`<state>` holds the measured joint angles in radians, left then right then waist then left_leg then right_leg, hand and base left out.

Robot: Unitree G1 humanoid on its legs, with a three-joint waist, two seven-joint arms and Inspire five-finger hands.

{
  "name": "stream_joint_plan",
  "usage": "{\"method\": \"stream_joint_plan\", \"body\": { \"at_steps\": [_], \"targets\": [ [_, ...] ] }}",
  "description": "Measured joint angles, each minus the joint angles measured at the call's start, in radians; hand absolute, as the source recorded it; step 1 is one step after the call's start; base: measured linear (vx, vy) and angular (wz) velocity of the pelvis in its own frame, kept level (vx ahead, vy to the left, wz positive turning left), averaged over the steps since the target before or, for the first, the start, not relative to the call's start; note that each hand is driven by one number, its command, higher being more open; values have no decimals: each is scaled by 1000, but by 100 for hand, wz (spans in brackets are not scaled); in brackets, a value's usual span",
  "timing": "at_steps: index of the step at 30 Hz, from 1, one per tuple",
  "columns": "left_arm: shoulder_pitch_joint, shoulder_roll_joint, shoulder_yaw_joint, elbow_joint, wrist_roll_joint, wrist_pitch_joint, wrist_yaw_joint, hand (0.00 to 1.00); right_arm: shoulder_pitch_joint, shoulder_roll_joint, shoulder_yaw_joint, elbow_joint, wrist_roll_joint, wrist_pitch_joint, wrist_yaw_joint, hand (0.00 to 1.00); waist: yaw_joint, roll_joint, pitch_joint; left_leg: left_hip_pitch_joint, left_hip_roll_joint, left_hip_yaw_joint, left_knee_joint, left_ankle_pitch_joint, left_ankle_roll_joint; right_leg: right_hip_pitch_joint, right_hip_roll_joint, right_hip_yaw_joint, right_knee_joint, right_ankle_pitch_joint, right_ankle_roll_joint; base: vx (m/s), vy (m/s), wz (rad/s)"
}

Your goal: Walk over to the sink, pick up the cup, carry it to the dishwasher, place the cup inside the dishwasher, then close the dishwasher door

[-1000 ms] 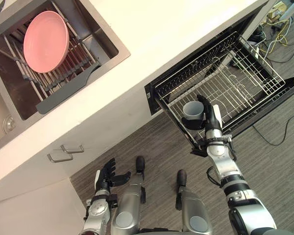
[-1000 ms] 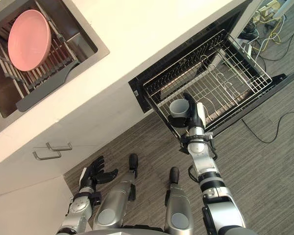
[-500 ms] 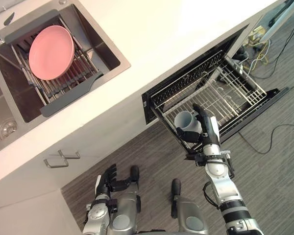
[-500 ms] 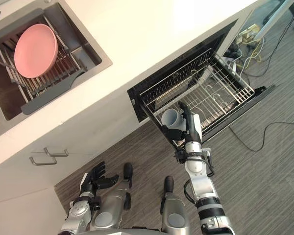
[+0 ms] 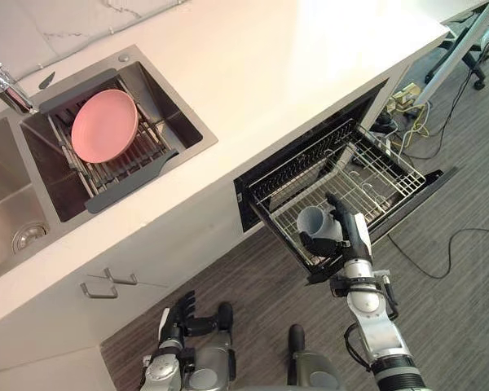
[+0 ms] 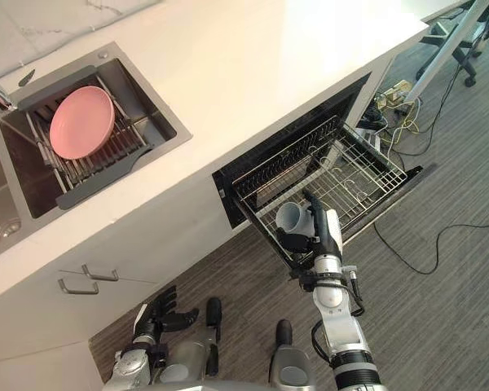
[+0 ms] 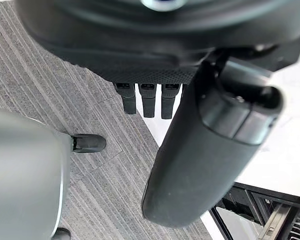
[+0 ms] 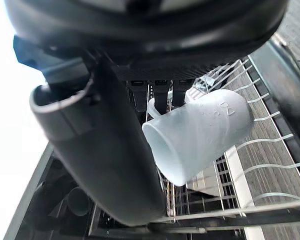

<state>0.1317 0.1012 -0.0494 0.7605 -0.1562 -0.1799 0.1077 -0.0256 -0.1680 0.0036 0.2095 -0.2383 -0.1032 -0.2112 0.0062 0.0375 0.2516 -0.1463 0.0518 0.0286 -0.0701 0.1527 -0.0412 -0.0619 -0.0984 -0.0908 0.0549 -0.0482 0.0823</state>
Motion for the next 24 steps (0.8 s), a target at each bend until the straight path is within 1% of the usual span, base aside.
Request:
{"method": "stream_joint_plan", "body": {
  "at_steps": [7,9,15,17,24],
  "targets": [
    [3,0,-1,1,0,0,0,90,1,0,0,0,1,4,-4,90,0,3,-7,20,0,2,-11,-2,-3,24,4,1,-17,3,-1,5,-2,0],
    [5,0,-2,7,0,1,0,90,10,1,0,2,11,6,-1,90,1,4,-19,20,-1,2,-15,-2,-3,25,3,0,-21,3,-1,18,-5,0],
    [5,-2,-3,23,0,2,-2,90,7,18,1,61,137,7,22,90,2,7,-28,29,-2,-3,-16,-3,-4,40,3,-6,-30,3,-1,4,-7,2],
    [5,-2,-4,29,0,3,-3,90,6,19,2,105,177,20,41,90,3,7,-28,32,-3,-6,-16,-3,-4,43,3,-9,-30,3,-1,-26,-2,4],
    [4,-2,-3,32,-2,19,-4,90,-32,22,6,190,155,62,65,90,4,6,-30,29,-3,-14,-17,-8,-8,44,3,-19,-38,2,-1,-10,-1,2]
  ]
}}
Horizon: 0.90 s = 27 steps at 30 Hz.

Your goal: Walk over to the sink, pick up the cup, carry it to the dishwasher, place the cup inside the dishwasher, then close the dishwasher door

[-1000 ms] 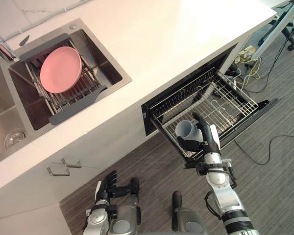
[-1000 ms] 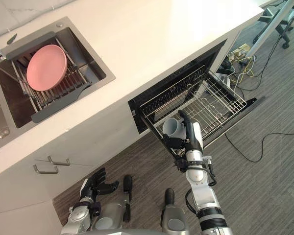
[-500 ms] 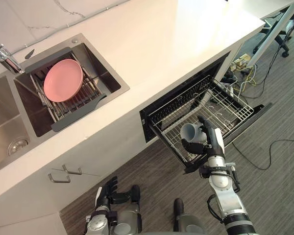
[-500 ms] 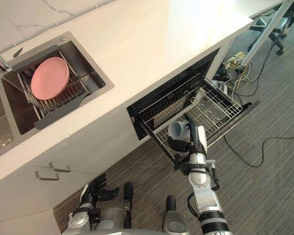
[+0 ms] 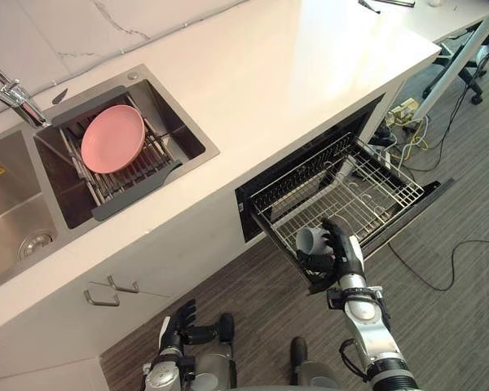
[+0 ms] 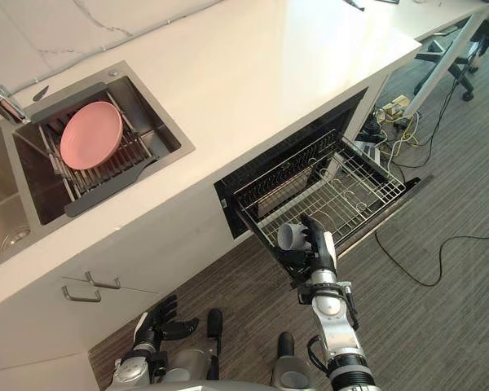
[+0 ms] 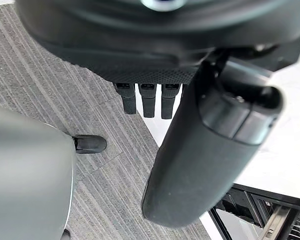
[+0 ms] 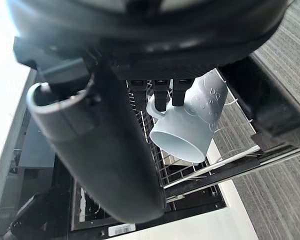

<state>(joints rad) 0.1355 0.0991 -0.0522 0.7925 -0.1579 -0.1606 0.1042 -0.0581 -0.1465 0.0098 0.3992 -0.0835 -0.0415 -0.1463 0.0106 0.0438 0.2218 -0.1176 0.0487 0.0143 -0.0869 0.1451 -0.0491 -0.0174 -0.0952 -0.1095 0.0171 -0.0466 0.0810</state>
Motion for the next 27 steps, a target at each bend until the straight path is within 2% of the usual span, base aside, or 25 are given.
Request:
{"method": "stream_joint_plan", "body": {
  "at_steps": [5,11,19,27],
  "targets": [
    [1,0,7,1,0,12,0,90,-31,14,-2,33,-66,41,19,90,3,-3,-3,-4,-2,-4,0,1,2,4,-1,-5,-8,0,-1,28,-11,3],
    [-6,-1,6,1,0,15,-10,90,-47,33,-10,63,-63,59,23,90,1,-12,-19,-3,-2,0,0,-2,-1,14,0,-3,-19,1,-1,32,-13,0],
    [-4,-2,7,2,0,22,-19,90,-45,62,-34,49,66,59,30,90,2,-14,-20,8,1,10,-1,-6,0,15,2,6,-16,1,-2,-19,-1,-3],
    [0,-2,8,2,1,23,-19,90,43,75,-48,-129,157,58,28,90,0,-20,-24,10,2,22,-1,-13,-2,14,2,21,-19,1,-2,20,-8,-6]
  ]
}}
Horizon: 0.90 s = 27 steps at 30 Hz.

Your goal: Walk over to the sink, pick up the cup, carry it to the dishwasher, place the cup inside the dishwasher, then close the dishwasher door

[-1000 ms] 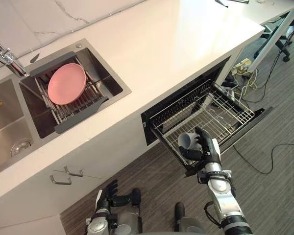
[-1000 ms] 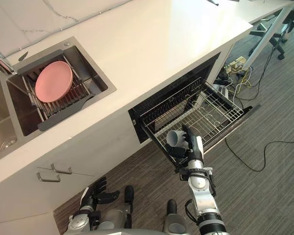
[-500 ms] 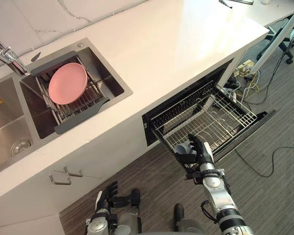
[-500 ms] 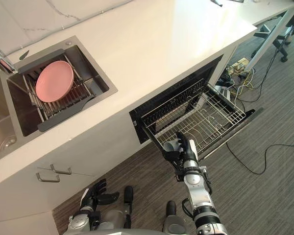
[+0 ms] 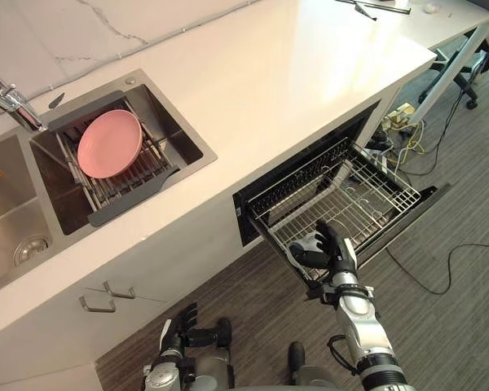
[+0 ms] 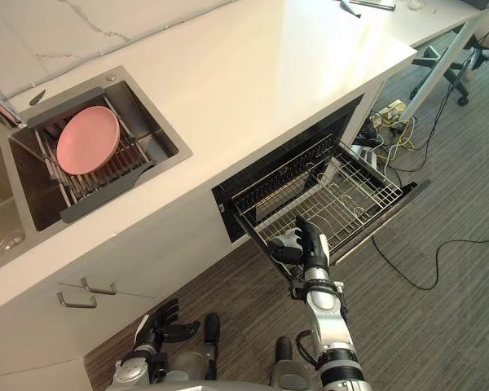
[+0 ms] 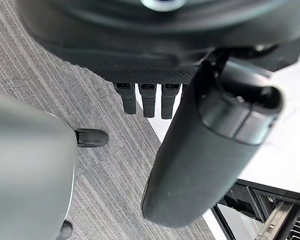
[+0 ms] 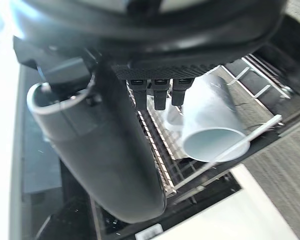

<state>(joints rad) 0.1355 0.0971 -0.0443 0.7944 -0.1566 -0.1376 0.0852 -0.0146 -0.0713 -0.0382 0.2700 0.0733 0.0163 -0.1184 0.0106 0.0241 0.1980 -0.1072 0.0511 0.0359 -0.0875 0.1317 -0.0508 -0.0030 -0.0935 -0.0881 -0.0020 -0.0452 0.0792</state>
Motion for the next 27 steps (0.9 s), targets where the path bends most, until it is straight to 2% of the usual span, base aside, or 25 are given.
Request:
{"method": "stream_joint_plan", "body": {
  "at_steps": [5,10,20,27],
  "targets": [
    [-2,-2,0,-1,0,0,0,90,39,2,-3,-95,-6,-3,-7,90,-3,-8,-4,2,0,1,0,-1,-1,1,0,2,0,0,0,0,0,0],
    [3,-2,0,0,3,0,2,90,84,24,-2,-174,-97,-6,-15,90,-5,-14,-9,5,0,1,0,-1,-1,2,0,2,3,0,0,0,0,0],
    [9,-2,-2,2,23,0,6,90,107,35,6,-230,-257,-23,-25,90,-10,-19,-18,6,0,0,0,0,0,4,0,2,3,0,0,0,0,0],
    [10,-3,-4,5,33,-1,28,90,131,34,9,-261,-277,-47,-44,90,-12,-18,-26,22,0,-1,0,-1,-1,20,0,0,2,0,0,-5,-1,0]
  ]
}}
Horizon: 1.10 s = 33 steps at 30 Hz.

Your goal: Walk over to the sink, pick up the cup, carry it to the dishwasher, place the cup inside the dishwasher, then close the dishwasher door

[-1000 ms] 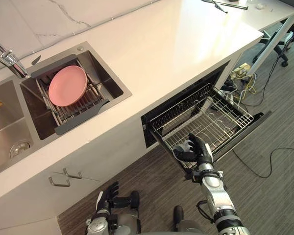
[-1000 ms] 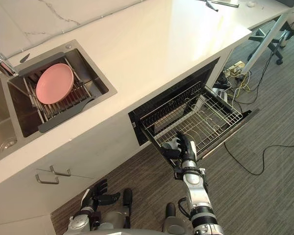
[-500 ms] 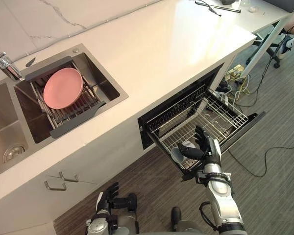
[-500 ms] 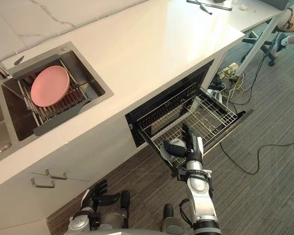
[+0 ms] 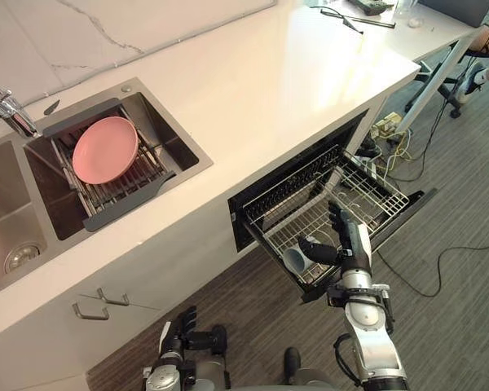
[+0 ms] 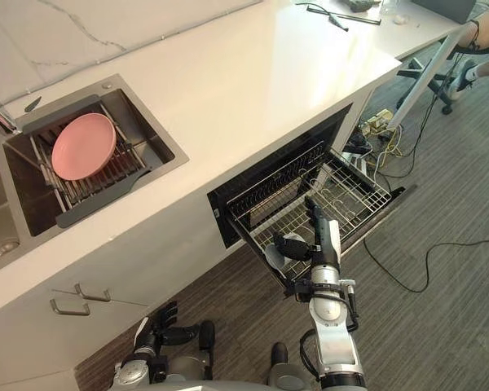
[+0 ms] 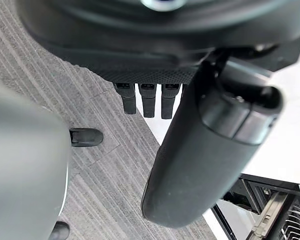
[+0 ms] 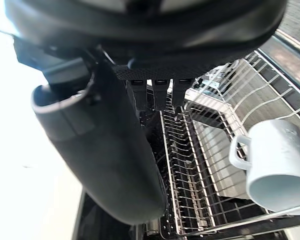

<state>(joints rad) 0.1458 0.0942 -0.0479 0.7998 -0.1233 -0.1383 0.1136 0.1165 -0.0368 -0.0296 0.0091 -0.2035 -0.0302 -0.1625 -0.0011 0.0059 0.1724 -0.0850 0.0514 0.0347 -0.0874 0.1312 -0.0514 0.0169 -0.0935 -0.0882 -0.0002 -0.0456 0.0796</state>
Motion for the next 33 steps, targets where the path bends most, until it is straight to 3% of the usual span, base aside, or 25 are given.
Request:
{"method": "stream_joint_plan", "body": {
  "at_steps": [12,19,20,21,23,24,27,30,33],
  "targets": [
    [-2,2,-1,75,0,-2,14,90,61,0,56,-43,1,-48,-7,90,-15,3,-37,29,-4,-32,0,-1,-1,44,-1,-33,1,-10,-1,-16,-9,9],
    [-8,9,-23,81,-1,-10,15,90,89,-19,74,-150,-9,-94,-44,90,-5,6,-44,-39,-32,-157,81,-10,-3,68,-11,-176,58,-65,-7,-21,-29,59],
    [-16,10,-28,80,-1,-11,15,90,88,-34,74,-164,-19,-97,-50,90,3,7,-45,-58,-32,-145,89,-42,28,70,-16,-206,67,-74,-8,-61,-18,98],
    [-21,11,-28,81,-2,-11,16,90,87,-49,73,-191,-24,-97,-58,90,6,7,-45,-73,-3,-13,105,-55,50,79,-25,-252,62,-77,-6,-45,-23,95],
    [-24,10,-31,81,-2,-12,16,90,77,-61,72,-200,-26,-104,-67,90,5,7,-43,-86,25,105,143,-59,60,85,-36,-279,65,-84,-1,29,9,66],
    [-19,12,-40,81,-3,-13,18,90,59,-81,64,-198,-30,-104,-72,90,14,12,-43,-90,38,147,174,-58,46,91,-40,-289,80,-98,10,74,38,34],
    [-15,15,-42,80,-15,-19,32,90,10,-84,82,-208,-45,-106,-76,90,27,4,-42,-87,14,154,187,-73,49,92,-65,-280,98,-109,17,70,48,2],
    [-18,22,-42,81,-14,-21,31,90,-37,-91,92,-208,-101,-107,-77,90,27,-14,-32,-62,-19,173,218,-121,57,86,-122,-262,182,-161,26,90,98,-11],
    [-19,34,-44,81,-13,-23,28,90,-66,-110,114,-209,-138,-107,-79,90,21,-42,-18,-34,-52,198,230,-163,71,75,-178,-247,265,-211,-4,90,111,-14]
  ]
}}
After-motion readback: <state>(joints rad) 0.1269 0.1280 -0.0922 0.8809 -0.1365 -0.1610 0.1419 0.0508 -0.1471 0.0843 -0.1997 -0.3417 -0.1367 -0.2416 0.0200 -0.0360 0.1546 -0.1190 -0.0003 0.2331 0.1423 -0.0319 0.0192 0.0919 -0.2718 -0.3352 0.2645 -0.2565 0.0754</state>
